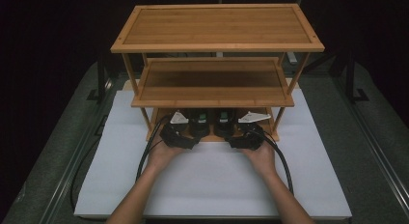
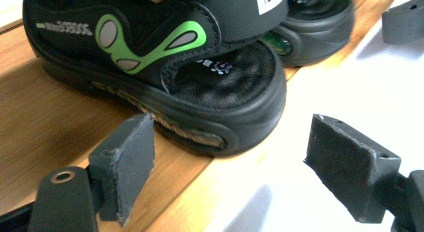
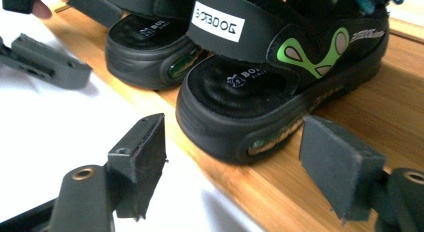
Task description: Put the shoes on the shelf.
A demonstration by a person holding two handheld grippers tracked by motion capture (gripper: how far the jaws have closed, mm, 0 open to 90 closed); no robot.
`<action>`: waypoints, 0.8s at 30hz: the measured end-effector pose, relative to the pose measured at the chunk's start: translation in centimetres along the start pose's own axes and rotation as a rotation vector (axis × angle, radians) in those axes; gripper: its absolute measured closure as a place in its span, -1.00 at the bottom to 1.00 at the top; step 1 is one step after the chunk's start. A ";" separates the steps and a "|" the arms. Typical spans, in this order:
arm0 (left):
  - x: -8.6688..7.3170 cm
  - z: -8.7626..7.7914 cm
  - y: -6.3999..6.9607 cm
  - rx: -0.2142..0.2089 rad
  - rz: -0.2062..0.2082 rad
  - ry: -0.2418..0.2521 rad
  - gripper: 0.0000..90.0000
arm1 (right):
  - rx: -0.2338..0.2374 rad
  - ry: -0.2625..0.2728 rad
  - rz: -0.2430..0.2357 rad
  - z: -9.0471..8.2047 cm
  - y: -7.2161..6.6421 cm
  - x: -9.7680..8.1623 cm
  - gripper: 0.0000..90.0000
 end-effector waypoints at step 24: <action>-3.9 -7.9 2.9 -0.007 0.075 -0.031 -0.78 | -0.045 -0.050 0.013 -7.8 2.9 -4.2 -0.96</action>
Point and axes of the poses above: each handheld gripper's, and its own axes: z roughly forward along the jaws, x roughly out of its top, y roughly to its right, the point moved 6 cm from there along z, roughly forward along the jaws, and after that the axes turned 14 degrees about z, right-handed, at the moved point
